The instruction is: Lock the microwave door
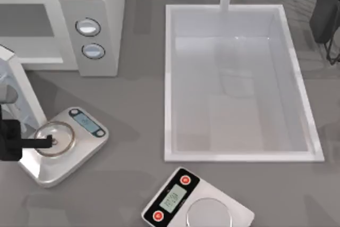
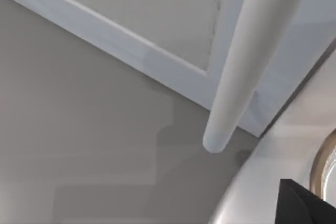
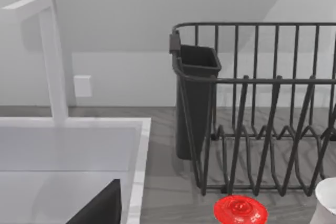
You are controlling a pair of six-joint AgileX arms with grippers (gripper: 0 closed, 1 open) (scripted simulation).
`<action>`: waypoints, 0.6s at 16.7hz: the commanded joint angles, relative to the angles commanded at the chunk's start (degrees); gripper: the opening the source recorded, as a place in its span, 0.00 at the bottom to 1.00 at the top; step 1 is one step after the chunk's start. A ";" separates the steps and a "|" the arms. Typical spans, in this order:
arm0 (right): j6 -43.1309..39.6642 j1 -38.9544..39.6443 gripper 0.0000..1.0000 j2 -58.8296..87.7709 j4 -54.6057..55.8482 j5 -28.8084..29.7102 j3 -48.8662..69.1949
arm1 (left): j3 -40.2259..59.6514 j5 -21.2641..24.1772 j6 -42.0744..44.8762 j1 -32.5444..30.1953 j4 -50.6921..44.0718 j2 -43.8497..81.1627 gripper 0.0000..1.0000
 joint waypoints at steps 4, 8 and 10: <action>0.00 0.00 1.00 0.00 0.00 0.00 0.00 | 5.84 0.32 0.34 0.32 3.86 9.13 0.00; 0.00 0.00 1.00 0.00 0.00 0.00 0.00 | 12.88 0.77 0.85 0.82 8.91 22.72 0.00; 0.00 0.00 1.00 0.00 0.00 0.00 0.00 | 15.28 0.94 1.07 1.03 10.76 26.68 0.00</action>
